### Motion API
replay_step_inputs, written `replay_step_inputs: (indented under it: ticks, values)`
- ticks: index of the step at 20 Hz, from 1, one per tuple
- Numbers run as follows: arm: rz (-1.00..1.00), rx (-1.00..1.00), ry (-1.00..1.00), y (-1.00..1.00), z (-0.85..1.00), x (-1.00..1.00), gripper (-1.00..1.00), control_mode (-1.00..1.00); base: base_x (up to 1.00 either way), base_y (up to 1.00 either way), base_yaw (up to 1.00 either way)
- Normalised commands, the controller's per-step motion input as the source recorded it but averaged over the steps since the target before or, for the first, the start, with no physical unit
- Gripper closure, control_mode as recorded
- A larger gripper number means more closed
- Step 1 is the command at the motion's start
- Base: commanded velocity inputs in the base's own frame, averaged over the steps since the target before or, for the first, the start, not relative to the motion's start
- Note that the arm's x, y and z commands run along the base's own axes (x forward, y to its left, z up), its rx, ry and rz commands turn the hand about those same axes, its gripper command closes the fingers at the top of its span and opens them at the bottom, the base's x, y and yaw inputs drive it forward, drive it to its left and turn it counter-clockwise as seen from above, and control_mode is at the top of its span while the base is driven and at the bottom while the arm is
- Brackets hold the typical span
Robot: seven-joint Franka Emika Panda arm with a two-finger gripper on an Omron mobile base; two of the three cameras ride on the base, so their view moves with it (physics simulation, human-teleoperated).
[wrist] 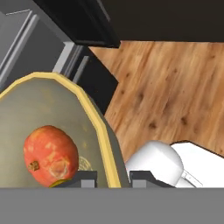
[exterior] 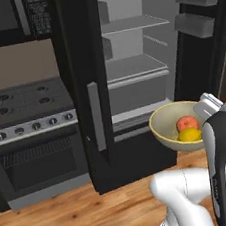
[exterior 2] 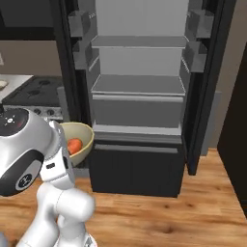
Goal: Place the bowl with the squash and lemon on the top shelf of the fridge. Place the bowl with the fish and steak on the second highest shelf of the fridge.
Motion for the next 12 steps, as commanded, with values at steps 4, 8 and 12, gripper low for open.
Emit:
replay_step_inputs:
  ticks: [4,8,12]
  values:
    - [0.0,0.0,0.0,0.0,0.0,0.0,1.0,1.0,0.61,-0.55,0.37]
    - [0.0,0.0,0.0,0.0,0.0,0.0,1.0,1.0,0.58,-0.39,0.19]
    - [0.0,0.0,0.0,0.0,0.0,0.0,1.0,1.0,0.84,-0.32,0.04]
